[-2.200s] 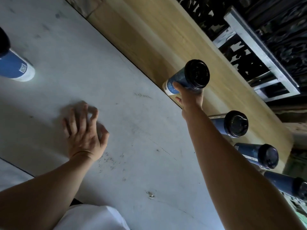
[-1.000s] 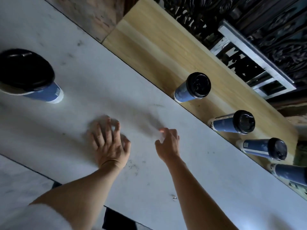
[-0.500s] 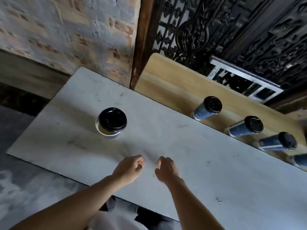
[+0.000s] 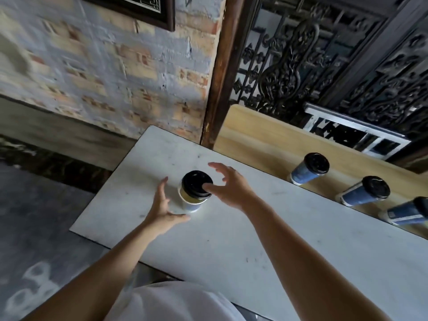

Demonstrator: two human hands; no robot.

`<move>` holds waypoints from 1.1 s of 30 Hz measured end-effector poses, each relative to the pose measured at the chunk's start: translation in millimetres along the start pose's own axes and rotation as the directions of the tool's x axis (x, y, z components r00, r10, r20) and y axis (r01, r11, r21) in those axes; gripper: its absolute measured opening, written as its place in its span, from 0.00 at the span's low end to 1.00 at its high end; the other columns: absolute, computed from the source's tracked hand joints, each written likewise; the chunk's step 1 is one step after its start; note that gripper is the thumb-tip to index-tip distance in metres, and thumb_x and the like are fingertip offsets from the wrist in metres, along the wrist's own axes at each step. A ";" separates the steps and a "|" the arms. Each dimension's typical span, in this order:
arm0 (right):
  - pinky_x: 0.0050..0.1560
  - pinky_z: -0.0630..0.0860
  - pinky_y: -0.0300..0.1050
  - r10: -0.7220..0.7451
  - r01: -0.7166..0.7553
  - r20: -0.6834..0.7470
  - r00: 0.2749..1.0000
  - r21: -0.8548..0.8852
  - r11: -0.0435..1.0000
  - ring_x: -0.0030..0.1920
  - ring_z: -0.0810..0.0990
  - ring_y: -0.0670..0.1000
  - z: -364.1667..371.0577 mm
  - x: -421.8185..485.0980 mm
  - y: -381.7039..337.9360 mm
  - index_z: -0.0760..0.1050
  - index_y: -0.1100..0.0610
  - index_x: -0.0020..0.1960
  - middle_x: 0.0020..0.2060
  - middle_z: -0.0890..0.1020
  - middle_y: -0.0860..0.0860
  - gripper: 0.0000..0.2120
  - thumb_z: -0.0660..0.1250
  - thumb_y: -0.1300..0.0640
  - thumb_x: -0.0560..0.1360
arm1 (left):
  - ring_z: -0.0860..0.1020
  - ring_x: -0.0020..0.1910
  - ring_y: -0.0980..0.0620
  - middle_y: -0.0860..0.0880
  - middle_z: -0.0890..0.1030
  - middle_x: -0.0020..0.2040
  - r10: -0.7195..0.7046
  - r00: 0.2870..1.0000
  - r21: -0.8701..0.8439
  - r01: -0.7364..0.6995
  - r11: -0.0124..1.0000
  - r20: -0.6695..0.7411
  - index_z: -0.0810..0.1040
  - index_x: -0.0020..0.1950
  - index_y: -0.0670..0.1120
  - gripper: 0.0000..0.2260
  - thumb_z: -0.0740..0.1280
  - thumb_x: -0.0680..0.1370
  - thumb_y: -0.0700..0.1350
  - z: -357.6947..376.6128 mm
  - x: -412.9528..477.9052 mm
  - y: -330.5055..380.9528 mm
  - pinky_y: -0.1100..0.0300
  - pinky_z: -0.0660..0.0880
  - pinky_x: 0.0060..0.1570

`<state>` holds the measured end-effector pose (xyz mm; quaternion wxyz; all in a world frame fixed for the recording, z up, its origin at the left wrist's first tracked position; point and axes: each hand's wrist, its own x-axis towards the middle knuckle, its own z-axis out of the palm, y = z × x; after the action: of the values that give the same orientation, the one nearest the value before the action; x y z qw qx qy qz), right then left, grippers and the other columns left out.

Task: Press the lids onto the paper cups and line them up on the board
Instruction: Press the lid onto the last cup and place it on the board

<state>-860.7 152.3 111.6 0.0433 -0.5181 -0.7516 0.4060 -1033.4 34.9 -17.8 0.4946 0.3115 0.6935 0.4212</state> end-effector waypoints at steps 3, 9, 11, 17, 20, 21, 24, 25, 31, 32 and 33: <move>0.71 0.64 0.48 -0.057 0.066 0.091 0.994 -0.102 0.993 0.73 0.65 0.55 11.3 1.5 -6.5 0.67 0.41 0.76 0.73 0.70 0.49 0.30 0.71 0.49 0.76 | 0.68 0.72 0.53 0.56 0.62 0.77 0.064 0.992 0.023 -0.066 0.998 0.109 0.49 0.79 0.60 0.62 0.83 0.54 0.48 6.0 10.9 11.8 0.47 0.70 0.71; 0.63 0.71 0.46 -0.029 0.039 0.076 0.997 -0.128 0.991 0.69 0.68 0.58 35.1 2.9 3.1 0.72 0.41 0.71 0.68 0.72 0.50 0.26 0.70 0.52 0.74 | 0.81 0.60 0.54 0.58 0.82 0.60 0.121 0.991 0.042 -0.123 0.991 0.058 0.70 0.68 0.63 0.40 0.81 0.58 0.52 20.6 14.8 15.0 0.48 0.80 0.59; 0.63 0.69 0.44 -0.038 0.045 0.053 0.998 -0.140 0.989 0.68 0.67 0.56 35.6 0.3 6.9 0.73 0.41 0.70 0.69 0.71 0.50 0.25 0.70 0.53 0.74 | 0.81 0.57 0.58 0.59 0.82 0.57 0.131 0.990 0.061 -0.133 0.989 0.042 0.72 0.65 0.62 0.36 0.81 0.60 0.52 28.1 6.2 18.8 0.58 0.79 0.53; 0.59 0.69 0.43 0.000 0.005 0.039 0.999 -0.126 0.992 0.68 0.65 0.55 23.4 -13.6 19.3 0.71 0.42 0.72 0.67 0.68 0.51 0.32 0.76 0.55 0.71 | 0.79 0.52 0.67 0.58 0.82 0.55 0.186 0.982 0.115 -0.187 0.976 0.021 0.73 0.63 0.57 0.33 0.83 0.63 0.45 55.9 -8.8 10.4 0.73 0.73 0.47; 0.61 0.67 0.45 0.060 -0.047 0.063 0.996 -0.189 0.981 0.70 0.63 0.55 17.0 -21.9 27.3 0.66 0.45 0.76 0.70 0.66 0.50 0.38 0.77 0.53 0.70 | 0.80 0.54 0.64 0.58 0.82 0.56 0.219 0.975 0.149 -0.223 0.963 0.045 0.72 0.64 0.56 0.34 0.82 0.62 0.47 68.6 -15.2 7.1 0.68 0.76 0.50; 0.61 0.67 0.45 0.078 -0.061 0.073 0.994 -0.217 0.974 0.70 0.62 0.55 14.5 -24.3 29.5 0.64 0.46 0.77 0.71 0.66 0.51 0.39 0.77 0.52 0.70 | 0.80 0.55 0.62 0.58 0.82 0.56 0.232 0.971 0.165 -0.238 0.957 0.054 0.72 0.64 0.56 0.34 0.82 0.61 0.49 72.8 -15.8 6.4 0.63 0.77 0.53; 0.60 0.68 0.45 0.099 -0.074 0.077 0.992 -0.282 0.957 0.69 0.62 0.54 7.5 -34.4 35.6 0.63 0.49 0.78 0.69 0.66 0.51 0.41 0.77 0.49 0.70 | 0.81 0.57 0.55 0.56 0.82 0.57 0.277 0.957 0.205 -0.289 0.935 0.085 0.73 0.63 0.56 0.33 0.81 0.61 0.53 87.3 -15.1 3.7 0.50 0.80 0.56; 0.60 0.69 0.45 0.096 -0.070 0.071 0.993 -0.301 0.951 0.69 0.62 0.54 5.2 -38.4 36.5 0.63 0.49 0.78 0.68 0.66 0.51 0.41 0.77 0.49 0.69 | 0.80 0.58 0.55 0.57 0.81 0.58 0.291 0.953 0.223 -0.303 0.927 0.086 0.73 0.64 0.56 0.34 0.81 0.61 0.55 91.7 -16.4 3.8 0.49 0.79 0.57; 0.62 0.74 0.51 0.022 -0.044 -0.075 0.997 -0.310 0.950 0.66 0.63 0.54 -10.5 -58.0 28.6 0.63 0.48 0.78 0.68 0.65 0.50 0.42 0.77 0.50 0.67 | 0.79 0.59 0.53 0.58 0.79 0.59 0.315 0.947 0.243 -0.322 0.915 0.067 0.70 0.66 0.57 0.37 0.81 0.61 0.60 103.5 -20.3 -0.1 0.49 0.78 0.58; 0.62 0.75 0.53 0.003 -0.034 -0.098 0.995 -0.310 0.950 0.66 0.63 0.54 -11.4 -60.4 26.7 0.63 0.48 0.78 0.68 0.65 0.49 0.43 0.77 0.49 0.67 | 0.79 0.60 0.53 0.58 0.79 0.59 0.312 0.948 0.243 -0.318 0.916 0.064 0.70 0.66 0.57 0.36 0.81 0.62 0.60 103.2 -20.2 -1.5 0.49 0.78 0.58; 0.61 0.75 0.54 -0.009 -0.026 -0.109 0.994 -0.311 0.950 0.66 0.63 0.54 -10.6 -62.5 25.3 0.62 0.47 0.78 0.68 0.65 0.49 0.43 0.77 0.49 0.67 | 0.78 0.60 0.52 0.58 0.79 0.60 0.313 0.948 0.243 -0.318 0.916 0.062 0.70 0.65 0.58 0.36 0.80 0.62 0.60 103.1 -20.3 -2.9 0.48 0.78 0.58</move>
<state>-808.0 110.8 124.3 0.0004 -0.5432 -0.8004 0.2535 -929.3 44.8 -27.8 0.3846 0.4836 0.6763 0.4011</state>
